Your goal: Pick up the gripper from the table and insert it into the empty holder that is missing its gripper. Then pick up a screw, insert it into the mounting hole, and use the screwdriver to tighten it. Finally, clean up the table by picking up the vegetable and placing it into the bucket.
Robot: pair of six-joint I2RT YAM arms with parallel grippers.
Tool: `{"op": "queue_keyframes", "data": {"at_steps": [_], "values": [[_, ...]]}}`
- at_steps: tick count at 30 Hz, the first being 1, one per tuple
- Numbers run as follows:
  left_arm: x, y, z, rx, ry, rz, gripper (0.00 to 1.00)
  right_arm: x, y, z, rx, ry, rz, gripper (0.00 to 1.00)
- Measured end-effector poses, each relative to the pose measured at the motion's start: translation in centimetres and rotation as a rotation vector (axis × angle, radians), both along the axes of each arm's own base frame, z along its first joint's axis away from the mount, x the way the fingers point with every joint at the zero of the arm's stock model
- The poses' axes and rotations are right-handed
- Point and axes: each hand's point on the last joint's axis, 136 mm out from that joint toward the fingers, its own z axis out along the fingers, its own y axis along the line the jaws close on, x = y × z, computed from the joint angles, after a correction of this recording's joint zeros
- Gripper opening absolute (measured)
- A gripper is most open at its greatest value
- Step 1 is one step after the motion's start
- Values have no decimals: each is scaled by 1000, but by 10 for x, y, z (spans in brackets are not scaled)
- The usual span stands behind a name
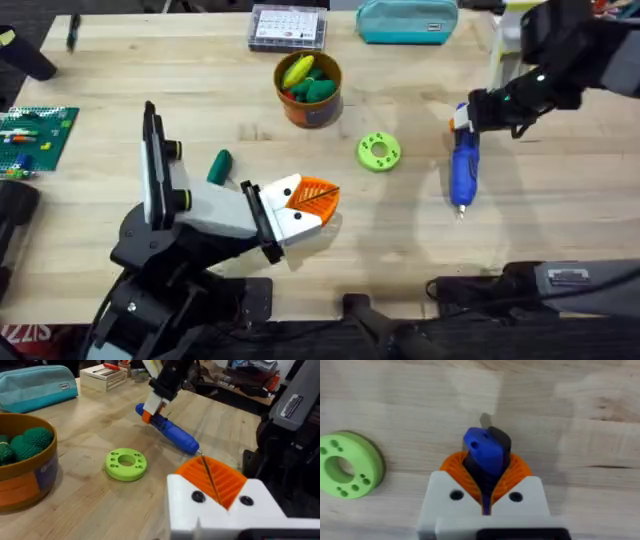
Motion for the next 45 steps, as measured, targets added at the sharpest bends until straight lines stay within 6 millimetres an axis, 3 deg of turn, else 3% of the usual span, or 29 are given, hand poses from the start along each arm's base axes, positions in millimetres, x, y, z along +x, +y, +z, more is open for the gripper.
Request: {"op": "queue_keyframes", "data": {"at_steps": [4,7,11,18,28,45], "values": [[0,0,0,0,0,0,9,-5,-5,-18,-24,64,-13,72],[0,0,0,0,0,0,9,-6,-7,-26,-34,91,-15,447],[0,0,0,0,0,0,9,-7,-9,-27,-46,98,-16,732],[0,0,0,0,0,0,9,-11,-9,-28,-47,114,-16,973],[0,0,0,0,0,0,9,-21,6,-26,24,143,55,993],[0,0,0,0,0,0,9,-31,8,-27,32,184,71,994]]}}
